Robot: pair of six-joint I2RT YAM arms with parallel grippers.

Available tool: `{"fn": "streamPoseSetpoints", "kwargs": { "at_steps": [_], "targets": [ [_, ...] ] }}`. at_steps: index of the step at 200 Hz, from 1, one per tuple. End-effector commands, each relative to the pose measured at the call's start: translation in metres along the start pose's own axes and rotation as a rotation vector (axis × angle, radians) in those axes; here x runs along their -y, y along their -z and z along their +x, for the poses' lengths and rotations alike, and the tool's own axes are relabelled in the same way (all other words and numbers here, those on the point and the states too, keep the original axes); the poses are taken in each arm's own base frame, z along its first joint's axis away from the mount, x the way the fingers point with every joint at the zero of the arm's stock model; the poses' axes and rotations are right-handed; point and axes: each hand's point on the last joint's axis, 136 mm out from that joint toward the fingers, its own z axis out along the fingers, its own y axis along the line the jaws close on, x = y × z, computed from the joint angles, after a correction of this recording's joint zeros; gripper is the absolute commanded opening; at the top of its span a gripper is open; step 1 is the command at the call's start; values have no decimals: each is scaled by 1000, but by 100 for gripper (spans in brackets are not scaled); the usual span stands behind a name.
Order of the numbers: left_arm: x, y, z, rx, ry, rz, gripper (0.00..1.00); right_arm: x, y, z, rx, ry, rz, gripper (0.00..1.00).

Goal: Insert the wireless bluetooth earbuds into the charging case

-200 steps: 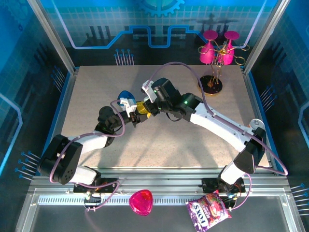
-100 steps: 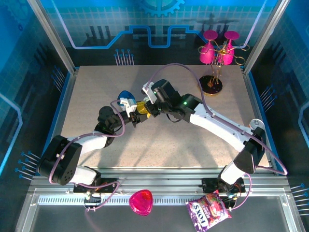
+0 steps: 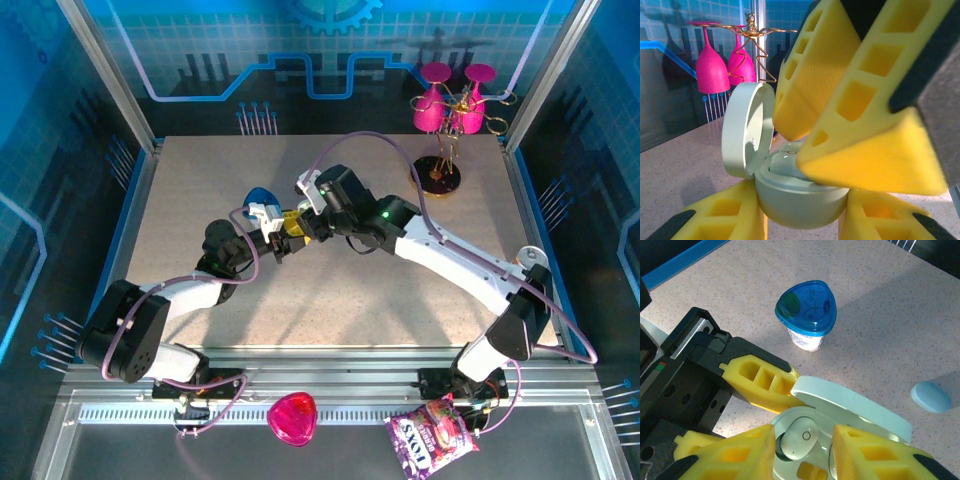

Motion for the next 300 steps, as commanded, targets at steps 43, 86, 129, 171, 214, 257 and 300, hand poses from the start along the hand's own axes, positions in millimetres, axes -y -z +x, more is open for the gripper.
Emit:
{"fn": "streamPoseSetpoints", "kwargs": {
  "at_steps": [43, 86, 129, 171, 214, 257, 300],
  "targets": [
    [2, 0, -14, 45, -58, 0, 30, -3, 32, -16, 133, -42, -48, 47],
    [5, 1, -14, 51, -69, 9, 30, 17, 44, -17, 210, -160, -43, 58],
    [11, 3, -10, 45, -92, 37, 31, 40, 55, -14, 255, -301, -84, 79],
    [18, 5, 4, -24, -139, 70, 31, 46, 59, -20, 273, -343, -166, 97],
    [28, 7, 3, -31, -202, 106, 32, 58, 41, -18, 202, -380, -162, 98],
    [39, 9, 0, -17, -243, 146, 33, 69, 23, -4, 109, -398, -141, 98],
    [34, 9, -5, -9, -238, 114, 32, 59, 18, 11, 59, -377, -195, 97]
  ]
}}
